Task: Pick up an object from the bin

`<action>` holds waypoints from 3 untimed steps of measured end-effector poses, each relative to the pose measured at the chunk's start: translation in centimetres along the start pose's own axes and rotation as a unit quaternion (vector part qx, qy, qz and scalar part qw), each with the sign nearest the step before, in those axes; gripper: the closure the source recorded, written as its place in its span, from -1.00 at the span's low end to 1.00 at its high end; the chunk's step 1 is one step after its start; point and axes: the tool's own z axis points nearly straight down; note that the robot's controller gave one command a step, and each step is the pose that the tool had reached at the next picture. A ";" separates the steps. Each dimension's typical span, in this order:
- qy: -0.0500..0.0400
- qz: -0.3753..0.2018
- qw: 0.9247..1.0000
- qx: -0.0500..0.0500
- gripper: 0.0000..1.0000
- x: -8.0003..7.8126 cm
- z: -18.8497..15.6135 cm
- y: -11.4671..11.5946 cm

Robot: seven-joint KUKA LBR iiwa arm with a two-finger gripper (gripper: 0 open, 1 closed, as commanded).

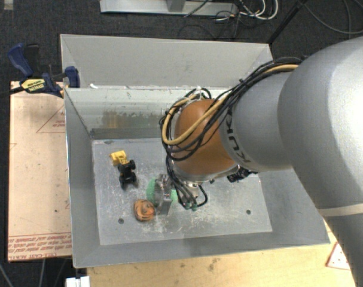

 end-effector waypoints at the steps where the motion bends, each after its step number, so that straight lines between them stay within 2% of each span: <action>1: 0.004 0.000 1.000 0.001 -1.00 0.2 0.2 -0.1; 2: 0.004 0.000 1.000 0.001 -1.00 0.2 0.2 -0.1; 3: 0.001 0.021 1.000 0.001 -1.00 1.1 0.4 0.2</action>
Offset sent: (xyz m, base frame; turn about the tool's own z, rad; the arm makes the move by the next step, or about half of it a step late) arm 0.0000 0.0000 0.0000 0.0000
